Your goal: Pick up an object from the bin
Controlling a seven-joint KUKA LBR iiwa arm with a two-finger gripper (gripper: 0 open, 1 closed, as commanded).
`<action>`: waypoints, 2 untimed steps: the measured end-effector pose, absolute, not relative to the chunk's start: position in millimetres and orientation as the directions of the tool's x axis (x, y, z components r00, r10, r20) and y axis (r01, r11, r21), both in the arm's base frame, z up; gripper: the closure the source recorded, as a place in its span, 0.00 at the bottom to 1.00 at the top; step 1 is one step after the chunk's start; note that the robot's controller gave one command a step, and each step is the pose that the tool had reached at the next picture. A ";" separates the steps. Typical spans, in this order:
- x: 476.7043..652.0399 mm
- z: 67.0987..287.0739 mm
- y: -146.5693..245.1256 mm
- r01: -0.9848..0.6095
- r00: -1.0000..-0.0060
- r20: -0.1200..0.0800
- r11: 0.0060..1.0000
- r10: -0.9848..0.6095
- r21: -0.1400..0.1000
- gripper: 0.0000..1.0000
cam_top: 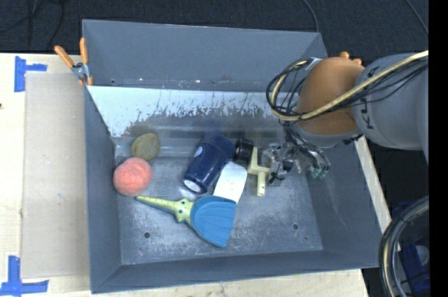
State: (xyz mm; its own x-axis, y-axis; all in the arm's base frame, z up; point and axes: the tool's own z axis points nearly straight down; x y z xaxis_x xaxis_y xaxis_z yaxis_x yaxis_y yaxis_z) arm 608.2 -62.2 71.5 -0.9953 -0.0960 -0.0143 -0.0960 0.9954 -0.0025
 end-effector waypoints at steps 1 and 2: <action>607.2 74.2 -62.2 -0.096 -0.995 -0.012 0.995 -0.096 -0.002 1.00; 604.5 92.9 -61.7 -0.096 -0.995 -0.003 0.995 -0.096 0.000 1.00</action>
Offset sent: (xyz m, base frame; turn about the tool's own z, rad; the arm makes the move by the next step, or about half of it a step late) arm -0.0001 0.0001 0.0360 0.0000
